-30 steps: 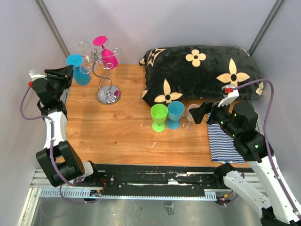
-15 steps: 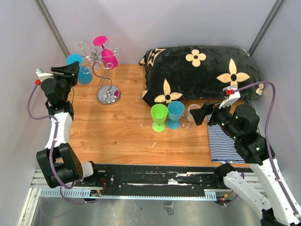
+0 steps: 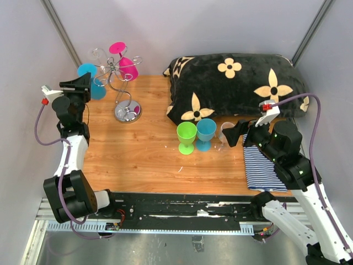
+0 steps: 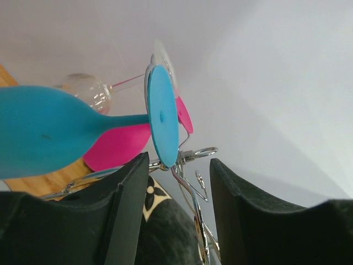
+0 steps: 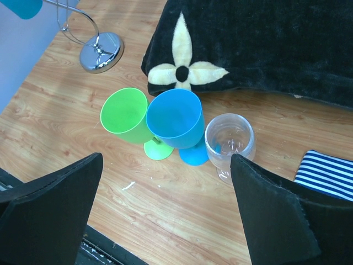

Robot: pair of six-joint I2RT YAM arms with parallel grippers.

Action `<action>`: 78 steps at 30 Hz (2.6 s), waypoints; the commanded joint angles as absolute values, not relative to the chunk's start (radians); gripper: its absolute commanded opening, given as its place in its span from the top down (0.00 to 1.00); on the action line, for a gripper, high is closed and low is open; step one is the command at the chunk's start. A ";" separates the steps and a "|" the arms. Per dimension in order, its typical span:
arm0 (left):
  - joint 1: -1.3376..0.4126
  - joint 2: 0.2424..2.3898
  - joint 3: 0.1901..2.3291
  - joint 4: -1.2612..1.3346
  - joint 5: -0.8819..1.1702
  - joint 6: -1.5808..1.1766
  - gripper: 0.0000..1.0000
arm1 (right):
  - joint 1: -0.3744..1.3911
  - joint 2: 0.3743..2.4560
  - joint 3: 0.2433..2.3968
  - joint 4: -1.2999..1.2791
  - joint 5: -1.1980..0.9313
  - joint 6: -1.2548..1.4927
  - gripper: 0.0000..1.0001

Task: Take the wine glass off the wine glass rack
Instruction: Pick up the wine glass from the wine rack.

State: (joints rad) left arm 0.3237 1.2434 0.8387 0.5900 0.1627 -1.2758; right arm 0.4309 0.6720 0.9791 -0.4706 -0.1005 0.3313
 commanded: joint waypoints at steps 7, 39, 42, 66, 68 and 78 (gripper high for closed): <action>0.319 1.220 0.816 0.684 0.121 -1.265 0.54 | 0.413 0.656 0.999 -0.473 -0.073 0.324 0.01; 0.319 1.117 0.810 0.591 0.047 -1.309 0.55 | 0.414 0.695 1.003 -0.447 -0.095 0.310 0.01; 0.319 1.095 0.814 0.573 0.049 -1.277 0.48 | 0.413 0.694 0.999 -0.442 -0.085 0.291 0.01; 0.318 1.092 0.565 0.985 -0.005 -1.262 0.30 | 0.413 0.861 1.137 -0.414 -0.071 0.264 0.00; 0.318 1.095 0.570 0.973 -0.014 -1.281 0.28 | 0.413 0.858 1.140 -0.412 -0.068 0.267 0.00; 0.318 1.094 0.641 0.841 -0.053 -1.284 0.25 | 0.413 0.837 1.113 -0.408 -0.046 0.225 0.01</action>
State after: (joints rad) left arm 0.3229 1.0912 0.5858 0.8478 -0.0288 -1.2800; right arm 0.4309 0.8501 1.1049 -0.4309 -0.0719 0.2607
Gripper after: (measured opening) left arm 0.743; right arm 0.995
